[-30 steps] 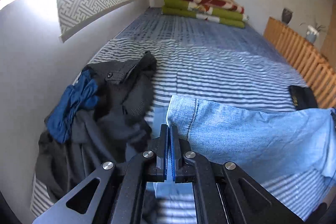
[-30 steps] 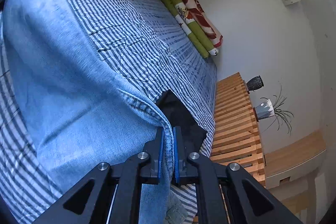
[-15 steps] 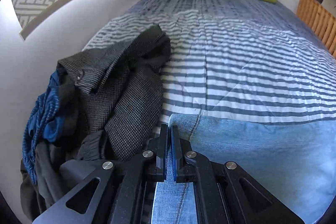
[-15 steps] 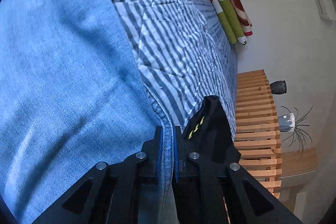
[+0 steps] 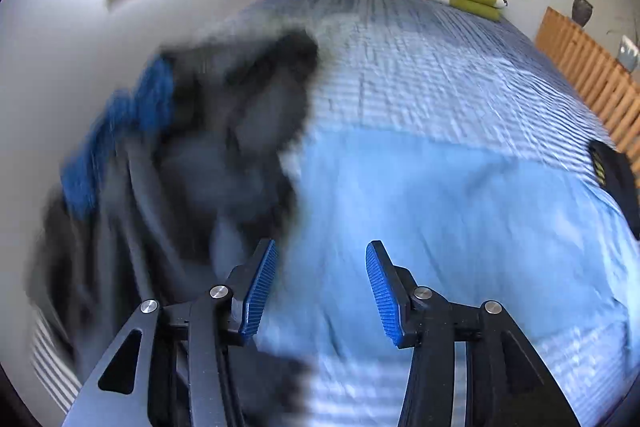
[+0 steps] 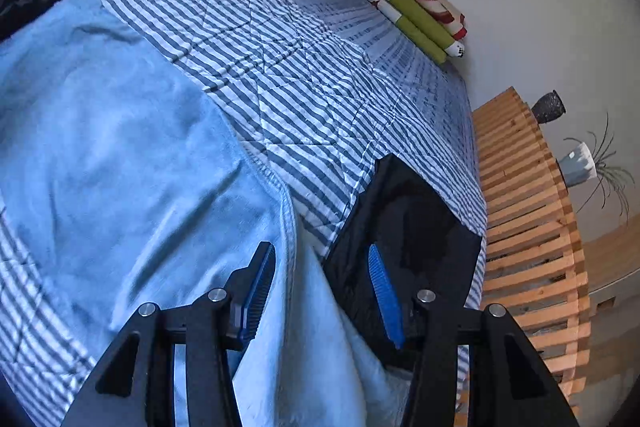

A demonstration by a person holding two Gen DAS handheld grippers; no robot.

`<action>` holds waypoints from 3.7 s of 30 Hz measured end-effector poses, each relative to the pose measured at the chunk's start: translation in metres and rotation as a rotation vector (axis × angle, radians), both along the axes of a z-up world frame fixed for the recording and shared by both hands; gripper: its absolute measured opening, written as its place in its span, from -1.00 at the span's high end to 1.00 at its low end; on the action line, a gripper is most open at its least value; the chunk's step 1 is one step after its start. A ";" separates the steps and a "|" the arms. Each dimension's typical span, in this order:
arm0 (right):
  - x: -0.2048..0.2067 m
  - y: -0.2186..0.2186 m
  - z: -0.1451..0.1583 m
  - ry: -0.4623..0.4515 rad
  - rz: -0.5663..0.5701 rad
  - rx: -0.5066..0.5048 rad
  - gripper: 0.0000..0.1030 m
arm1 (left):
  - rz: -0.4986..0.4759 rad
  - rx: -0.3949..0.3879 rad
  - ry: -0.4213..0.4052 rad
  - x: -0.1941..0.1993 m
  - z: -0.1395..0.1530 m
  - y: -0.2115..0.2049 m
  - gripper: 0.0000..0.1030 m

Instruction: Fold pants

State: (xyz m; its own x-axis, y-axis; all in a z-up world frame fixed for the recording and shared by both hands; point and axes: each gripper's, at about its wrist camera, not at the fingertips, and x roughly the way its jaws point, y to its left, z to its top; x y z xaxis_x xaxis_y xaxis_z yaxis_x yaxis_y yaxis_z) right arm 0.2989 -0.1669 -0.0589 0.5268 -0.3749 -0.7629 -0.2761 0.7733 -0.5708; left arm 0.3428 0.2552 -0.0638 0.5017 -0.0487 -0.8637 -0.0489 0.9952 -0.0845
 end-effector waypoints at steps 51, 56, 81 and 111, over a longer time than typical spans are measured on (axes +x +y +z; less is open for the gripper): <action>-0.242 -0.039 -0.049 0.139 -0.081 -0.102 -0.13 | 0.279 -0.021 0.039 -0.131 0.002 0.120 0.24; -0.251 -0.066 -0.058 0.141 -0.156 -0.125 -0.14 | 0.181 -0.026 -0.026 -0.127 0.027 0.076 0.24; -0.047 -0.261 0.002 -0.002 -0.427 -0.223 0.15 | -0.323 -0.064 -0.067 -0.041 0.041 -0.233 0.24; -0.071 0.077 0.052 -0.045 0.219 0.311 -0.26 | 0.167 -0.057 -0.076 -0.159 0.008 0.038 0.21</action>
State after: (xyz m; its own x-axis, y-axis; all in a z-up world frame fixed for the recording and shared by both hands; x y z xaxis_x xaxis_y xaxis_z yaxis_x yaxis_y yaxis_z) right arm 0.2279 -0.0895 -0.0067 0.6047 -0.0043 -0.7964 -0.4339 0.8368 -0.3339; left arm 0.1837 0.2937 -0.0561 0.5706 -0.0071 -0.8212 -0.2045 0.9672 -0.1504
